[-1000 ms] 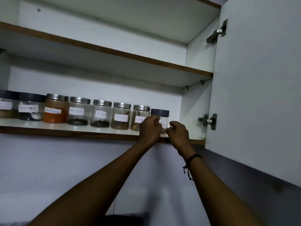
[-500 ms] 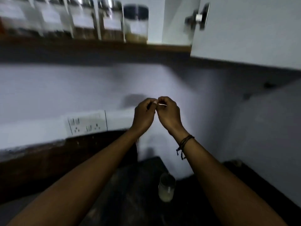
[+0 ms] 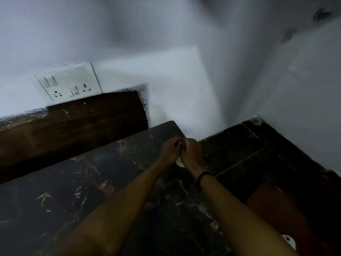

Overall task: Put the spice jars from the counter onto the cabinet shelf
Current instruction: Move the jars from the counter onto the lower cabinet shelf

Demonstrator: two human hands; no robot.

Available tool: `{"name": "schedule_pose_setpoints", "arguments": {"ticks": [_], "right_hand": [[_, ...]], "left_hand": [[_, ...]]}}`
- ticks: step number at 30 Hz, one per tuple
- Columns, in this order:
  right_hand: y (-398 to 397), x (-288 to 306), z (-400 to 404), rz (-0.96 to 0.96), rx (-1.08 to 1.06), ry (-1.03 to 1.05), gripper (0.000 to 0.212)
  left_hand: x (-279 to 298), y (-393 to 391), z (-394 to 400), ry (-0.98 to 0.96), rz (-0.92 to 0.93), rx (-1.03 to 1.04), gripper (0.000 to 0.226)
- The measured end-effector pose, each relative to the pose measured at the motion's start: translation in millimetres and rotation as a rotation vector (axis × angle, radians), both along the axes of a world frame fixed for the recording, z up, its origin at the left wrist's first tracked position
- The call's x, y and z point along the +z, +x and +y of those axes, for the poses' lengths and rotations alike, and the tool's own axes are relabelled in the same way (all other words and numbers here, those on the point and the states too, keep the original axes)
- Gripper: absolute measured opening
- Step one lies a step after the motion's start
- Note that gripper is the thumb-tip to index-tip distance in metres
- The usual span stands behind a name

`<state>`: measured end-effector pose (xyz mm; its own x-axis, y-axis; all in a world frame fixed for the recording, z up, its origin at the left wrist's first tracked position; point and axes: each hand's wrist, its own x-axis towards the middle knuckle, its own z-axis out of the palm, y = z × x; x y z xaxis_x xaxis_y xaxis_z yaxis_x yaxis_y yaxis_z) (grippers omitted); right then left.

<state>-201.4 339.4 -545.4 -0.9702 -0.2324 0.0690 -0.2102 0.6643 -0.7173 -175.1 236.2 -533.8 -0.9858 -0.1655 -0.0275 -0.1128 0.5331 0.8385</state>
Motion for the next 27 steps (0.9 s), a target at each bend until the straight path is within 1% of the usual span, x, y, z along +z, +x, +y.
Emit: {"name": "schedule_pose_setpoints", "arguments": {"ticks": [1,3,4,6,7,8,11,12,13,15,18,20,23,27], "right_hand": [[-0.6,-8.4,3.6,0.019,-0.005,0.033,0.023],[2.4,-20.7,8.9,0.004,0.002,0.080,0.035],[3.2,-26.0,10.0,-0.011,0.004,0.084,0.040],[3.0,-37.5,9.7,-0.014,0.002,0.061,0.047],[4.3,-41.5,9.4,-0.008,-0.003,0.048,0.050],[6.1,-44.2,9.3,-0.007,-0.010,0.032,0.052],[9.1,-54.5,11.9,-0.056,-0.008,-0.038,0.062],[9.9,-57.9,13.5,-0.074,-0.002,-0.048,0.066],[9.9,-60.6,14.4,-0.086,0.000,-0.043,0.070],[7.7,-65.4,14.0,-0.081,-0.003,-0.016,0.074],[5.0,-64.5,10.2,-0.015,-0.018,-0.008,0.072],[5.2,-59.6,9.3,0.018,-0.026,-0.069,0.071],[9.2,-46.0,10.7,0.009,-0.021,-0.161,0.080],[16.8,-11.7,12.9,-0.008,0.048,-0.342,0.086]], "left_hand": [[-5.3,-2.1,1.9,-0.009,0.037,-0.011,0.029],[-12.3,-4.6,5.1,-0.025,0.141,-0.027,0.042],[-16.2,-7.3,6.7,-0.023,0.160,-0.045,0.043],[-26.6,-12.3,7.9,-0.030,0.111,-0.051,0.030],[-32.8,-13.8,7.7,-0.016,0.079,-0.023,0.026],[-38.0,-14.4,7.3,0.021,0.045,0.000,0.029],[-47.4,-14.4,7.2,0.181,-0.107,0.002,0.052],[-50.3,-14.8,6.8,0.233,-0.152,0.009,0.055],[-52.0,-15.2,6.0,0.283,-0.184,0.024,0.054],[-51.4,-15.4,4.5,0.361,-0.213,0.056,0.044],[-46.4,-12.0,3.7,0.371,-0.204,0.090,0.035],[-41.7,-7.0,3.1,0.370,-0.169,0.126,0.033],[-30.5,2.2,-0.6,0.378,-0.097,0.178,0.035],[-3.7,12.0,-14.4,0.421,0.014,0.329,0.040]]}}
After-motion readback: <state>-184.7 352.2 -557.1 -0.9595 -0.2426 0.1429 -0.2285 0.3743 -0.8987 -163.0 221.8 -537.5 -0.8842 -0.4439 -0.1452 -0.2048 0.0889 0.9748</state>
